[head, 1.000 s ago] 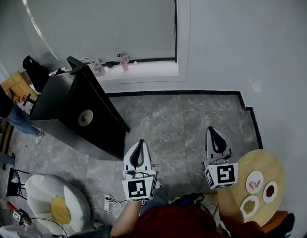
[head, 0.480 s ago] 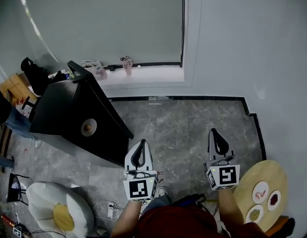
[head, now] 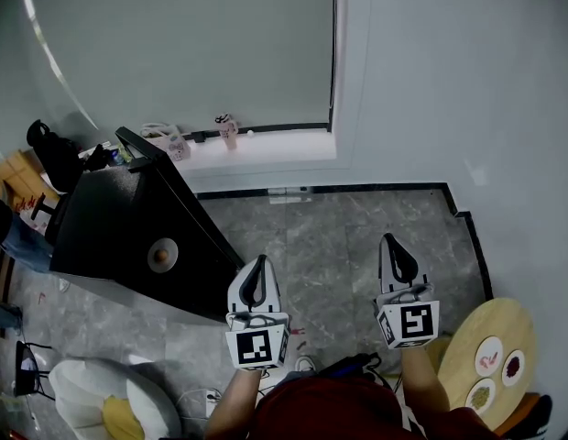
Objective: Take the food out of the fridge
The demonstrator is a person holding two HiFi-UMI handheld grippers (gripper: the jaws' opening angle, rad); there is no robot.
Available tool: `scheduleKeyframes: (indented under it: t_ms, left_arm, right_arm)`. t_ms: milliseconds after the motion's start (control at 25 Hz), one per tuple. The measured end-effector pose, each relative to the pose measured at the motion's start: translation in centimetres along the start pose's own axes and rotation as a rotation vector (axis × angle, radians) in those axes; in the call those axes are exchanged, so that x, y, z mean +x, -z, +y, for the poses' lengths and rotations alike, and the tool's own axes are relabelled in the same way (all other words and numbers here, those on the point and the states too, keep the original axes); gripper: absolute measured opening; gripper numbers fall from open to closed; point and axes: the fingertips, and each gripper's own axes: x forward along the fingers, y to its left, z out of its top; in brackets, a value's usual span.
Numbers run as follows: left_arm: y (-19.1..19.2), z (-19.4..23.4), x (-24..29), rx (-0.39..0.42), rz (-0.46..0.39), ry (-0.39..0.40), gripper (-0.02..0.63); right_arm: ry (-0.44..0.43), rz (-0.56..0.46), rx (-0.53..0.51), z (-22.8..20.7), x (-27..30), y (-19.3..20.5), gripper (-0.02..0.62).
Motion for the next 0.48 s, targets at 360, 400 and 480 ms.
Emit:
scheduleKeyframes:
  t_ms: [360,400,480]
  left_arm:
    - [1.0,1.8,3.3,-0.028,-0.005,0.034,0.014]
    - [1.3,1.8,3.8,-0.020,0.003,0.039,0.014]
    - [1.8,1.7,5.0,-0.018,0.008,0.044,0.014]
  right_arm:
    - [0.027,0.014,-0.010,0.2,2.9,1.2,0.021]
    - [0.030,0.018,-0.008,-0.1,3.2,1.4,0.021]
    - [0.037,0.023,-0.003,-0.9,4.1,2.1,0.021]
